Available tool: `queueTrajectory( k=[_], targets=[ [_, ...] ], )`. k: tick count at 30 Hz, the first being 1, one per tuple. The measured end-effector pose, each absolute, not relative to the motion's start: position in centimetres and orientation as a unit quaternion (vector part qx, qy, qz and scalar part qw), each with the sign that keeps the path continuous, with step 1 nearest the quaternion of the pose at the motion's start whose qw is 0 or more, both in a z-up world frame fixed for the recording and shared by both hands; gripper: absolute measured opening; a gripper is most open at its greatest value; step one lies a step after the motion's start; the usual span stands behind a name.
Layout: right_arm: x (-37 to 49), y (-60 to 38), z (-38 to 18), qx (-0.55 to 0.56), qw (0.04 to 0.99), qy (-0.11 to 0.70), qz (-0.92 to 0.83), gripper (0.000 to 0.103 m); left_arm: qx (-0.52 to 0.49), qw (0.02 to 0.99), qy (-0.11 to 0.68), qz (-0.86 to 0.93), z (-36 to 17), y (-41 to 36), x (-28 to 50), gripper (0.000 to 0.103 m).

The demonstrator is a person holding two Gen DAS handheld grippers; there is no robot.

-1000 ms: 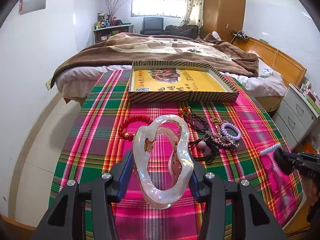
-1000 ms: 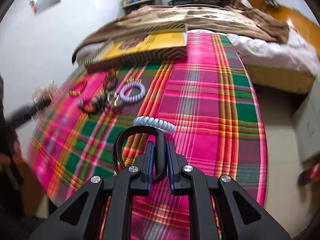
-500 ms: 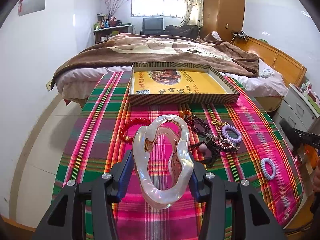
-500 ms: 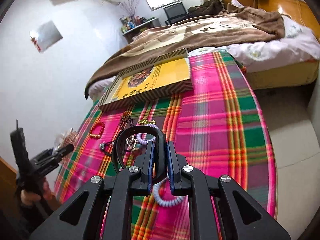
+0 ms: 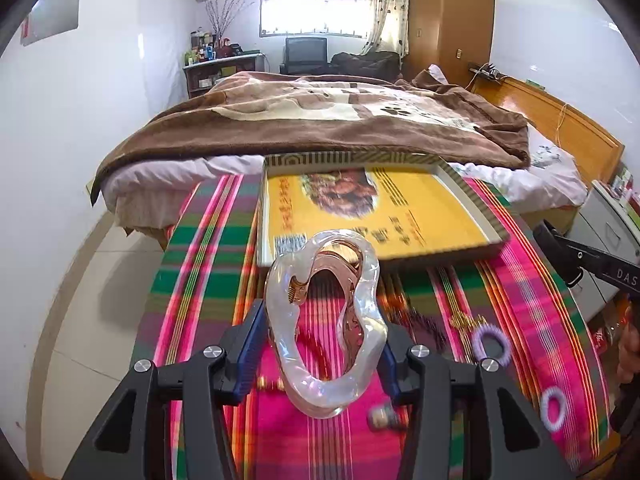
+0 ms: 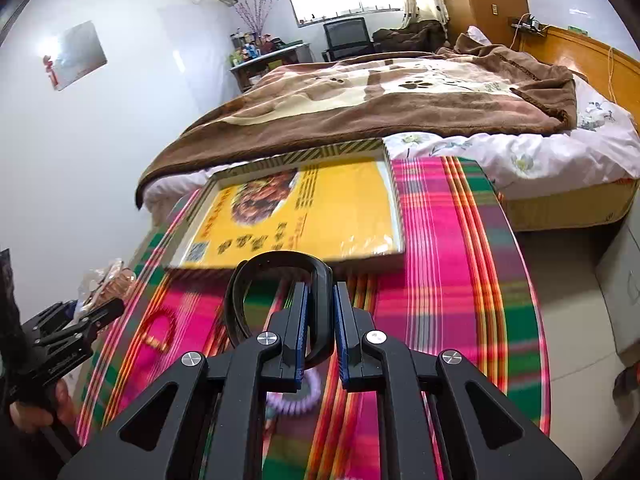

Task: Organize jewelry
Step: 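Carry the bangle and black band over the yellow tray with both tools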

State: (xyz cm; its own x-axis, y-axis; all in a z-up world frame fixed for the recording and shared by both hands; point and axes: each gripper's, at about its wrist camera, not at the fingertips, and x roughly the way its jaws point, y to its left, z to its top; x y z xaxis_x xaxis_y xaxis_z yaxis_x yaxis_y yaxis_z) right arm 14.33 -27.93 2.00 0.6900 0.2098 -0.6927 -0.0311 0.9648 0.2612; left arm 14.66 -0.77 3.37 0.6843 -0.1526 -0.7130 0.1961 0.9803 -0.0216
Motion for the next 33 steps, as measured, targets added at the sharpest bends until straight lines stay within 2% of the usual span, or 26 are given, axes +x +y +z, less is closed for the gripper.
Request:
queueTrajectory(
  k=[18,33],
  targets=[
    [26.4,-27.6,-1.7,0.043,0.907,0.42,0.007,0.013,0.033,0.901,0.424,-0.087,-0.9,-3.7,28.1,0.049],
    [30.0,-26.9,-4.5,0.001,0.889,0.458,-0.028,0.013,0.033,0.88,0.465,-0.089,-4.4,-4.2,31.9,0.049]
  ],
)
